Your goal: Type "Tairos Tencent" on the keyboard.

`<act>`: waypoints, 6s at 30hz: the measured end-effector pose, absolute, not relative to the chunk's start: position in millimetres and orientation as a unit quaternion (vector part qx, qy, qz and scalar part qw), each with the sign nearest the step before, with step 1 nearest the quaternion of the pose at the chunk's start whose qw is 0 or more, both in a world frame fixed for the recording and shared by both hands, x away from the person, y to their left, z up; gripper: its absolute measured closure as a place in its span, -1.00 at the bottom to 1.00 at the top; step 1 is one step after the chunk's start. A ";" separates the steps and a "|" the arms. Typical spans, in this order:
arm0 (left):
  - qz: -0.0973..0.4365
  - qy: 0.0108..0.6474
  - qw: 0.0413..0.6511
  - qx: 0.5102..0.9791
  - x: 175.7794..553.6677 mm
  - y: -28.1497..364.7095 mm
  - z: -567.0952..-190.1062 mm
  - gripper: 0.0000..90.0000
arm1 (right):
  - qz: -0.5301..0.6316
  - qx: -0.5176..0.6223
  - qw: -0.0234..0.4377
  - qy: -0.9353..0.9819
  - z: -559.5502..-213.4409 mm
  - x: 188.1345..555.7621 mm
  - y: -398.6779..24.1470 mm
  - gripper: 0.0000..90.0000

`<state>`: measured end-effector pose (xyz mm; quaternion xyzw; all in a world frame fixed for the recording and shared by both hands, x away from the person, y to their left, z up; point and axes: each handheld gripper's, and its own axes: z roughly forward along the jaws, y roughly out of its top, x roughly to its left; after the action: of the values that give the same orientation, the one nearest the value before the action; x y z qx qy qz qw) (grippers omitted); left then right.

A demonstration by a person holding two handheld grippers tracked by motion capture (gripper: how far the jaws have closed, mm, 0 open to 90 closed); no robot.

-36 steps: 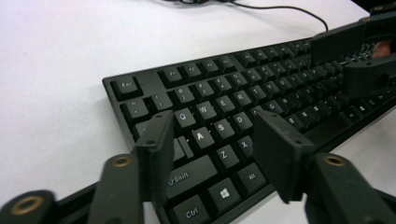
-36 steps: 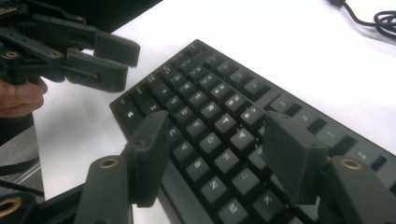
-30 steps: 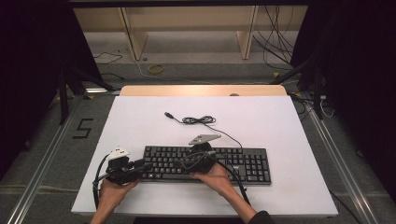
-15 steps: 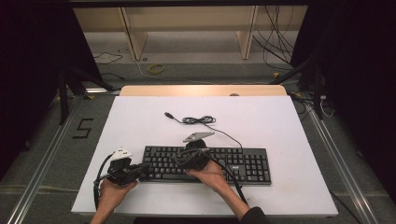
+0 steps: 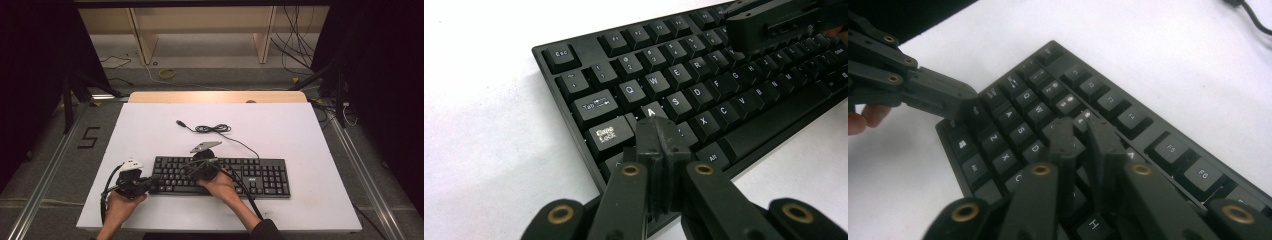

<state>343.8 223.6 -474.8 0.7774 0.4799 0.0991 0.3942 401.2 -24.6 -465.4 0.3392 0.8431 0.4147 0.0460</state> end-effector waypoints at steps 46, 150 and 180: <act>0.096 0.480 0.382 0.784 346.6 223.3 -479.0 0.97 | 0.395 0.348 0.055 0.848 -474.8 403.2 -22.5 1.00; 0.086 0.443 0.388 0.803 387.8 172.8 -466.7 0.84 | 0.476 0.328 0.031 0.815 -457.8 350.7 -101.9 -0.28; 0.089 0.451 0.465 0.757 362.5 194.9 -459.0 -0.05 | 0.459 0.325 0.037 0.826 -460.2 359.4 -85.8 0.46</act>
<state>362.5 194.9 -459.0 0.7570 0.4509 0.0888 0.4645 359.4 -85.8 -460.2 0.3254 0.8259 0.4590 0.0372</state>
